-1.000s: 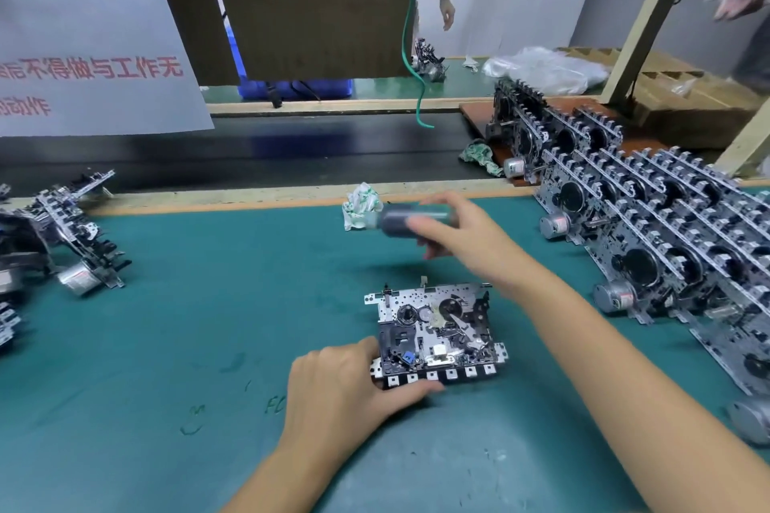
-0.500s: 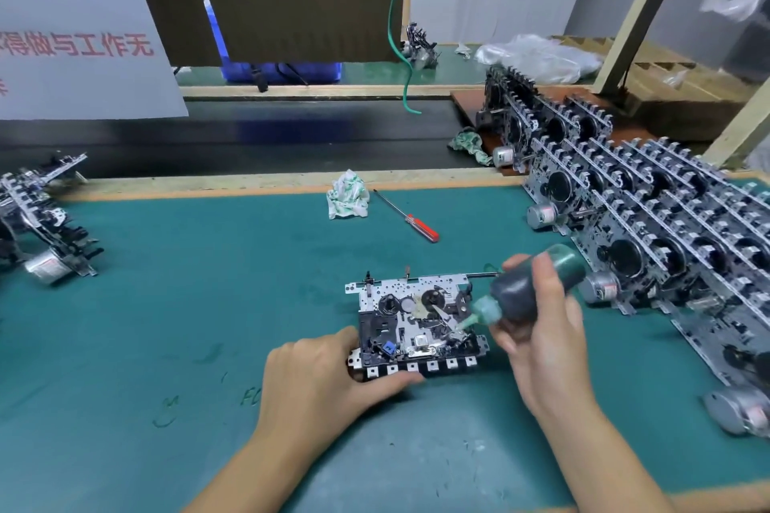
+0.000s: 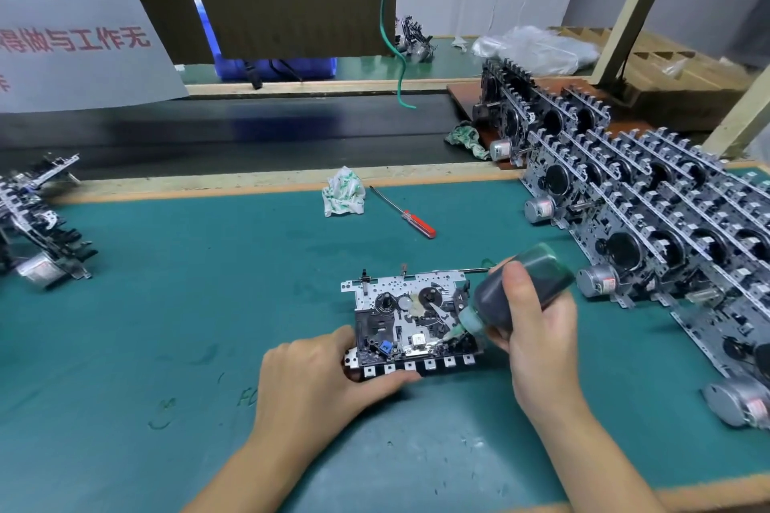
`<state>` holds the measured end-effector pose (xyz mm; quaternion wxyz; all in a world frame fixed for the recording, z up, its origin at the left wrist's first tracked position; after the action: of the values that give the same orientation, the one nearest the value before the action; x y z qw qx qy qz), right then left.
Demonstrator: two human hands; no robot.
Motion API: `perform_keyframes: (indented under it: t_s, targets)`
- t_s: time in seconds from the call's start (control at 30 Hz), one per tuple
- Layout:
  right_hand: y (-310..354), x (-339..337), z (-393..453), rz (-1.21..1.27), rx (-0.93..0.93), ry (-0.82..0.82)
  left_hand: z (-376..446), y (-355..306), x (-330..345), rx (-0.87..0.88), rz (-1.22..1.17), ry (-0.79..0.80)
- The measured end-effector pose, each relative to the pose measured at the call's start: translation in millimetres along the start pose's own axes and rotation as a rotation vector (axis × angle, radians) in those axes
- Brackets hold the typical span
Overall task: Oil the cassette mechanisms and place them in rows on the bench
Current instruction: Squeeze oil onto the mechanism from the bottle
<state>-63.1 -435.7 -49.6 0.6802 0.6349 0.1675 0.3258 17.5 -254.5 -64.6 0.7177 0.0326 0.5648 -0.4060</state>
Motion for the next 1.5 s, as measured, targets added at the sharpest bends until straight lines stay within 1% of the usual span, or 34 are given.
perform_keyframes:
  t_s: [0.8,0.93,1.03,1.1,1.17,1.23,1.33,1.37,1.5]
  targets:
    - [-7.6,-2.3,2.2,-0.047,-0.053,0.005,-0.5,0.1,0.8,-0.002,-0.012,0.007]
    - [-3.9,-2.8,1.3,0.025,-0.07,0.011,-1.0,0.2,-0.4,-0.005,-0.014,0.001]
    - [-2.9,-8.1,3.4,0.19,-0.05,-0.057,-0.2,0.7,-0.9,-0.022,-0.021,-0.002]
    - [0.2,-10.2,8.3,0.289,-0.066,-0.065,0.3,0.7,-2.5,-0.034,-0.033,-0.012]
    - [2.2,-12.6,16.3,0.316,-0.051,-0.075,0.2,1.8,-4.4,-0.056,-0.051,-0.027]
    - [7.5,-11.1,23.2,0.211,-0.058,-0.048,0.3,3.9,-5.8,-0.084,-0.071,-0.028]
    - [16.7,0.3,33.7,-0.109,-0.076,0.022,0.1,5.3,-5.1,-0.095,-0.061,-0.022]
    - [18.0,6.4,39.6,-0.167,-0.086,0.048,-0.1,5.6,-5.1,-0.092,-0.057,-0.018]
    - [16.1,35.3,63.6,-0.223,-0.132,0.173,-0.9,8.3,-3.7,-0.108,-0.057,-0.004]
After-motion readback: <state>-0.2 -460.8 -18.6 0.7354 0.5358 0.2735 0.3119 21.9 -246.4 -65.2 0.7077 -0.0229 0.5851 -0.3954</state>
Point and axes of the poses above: each hand's wrist, its own z-axis towards the middle knuckle, its own x-axis out of the palm, y = z × x, the point moved 5 cm from there along z, towards the middle knuckle, and after that the axes turned 3 degrees about -x, right-handed, at the moved point
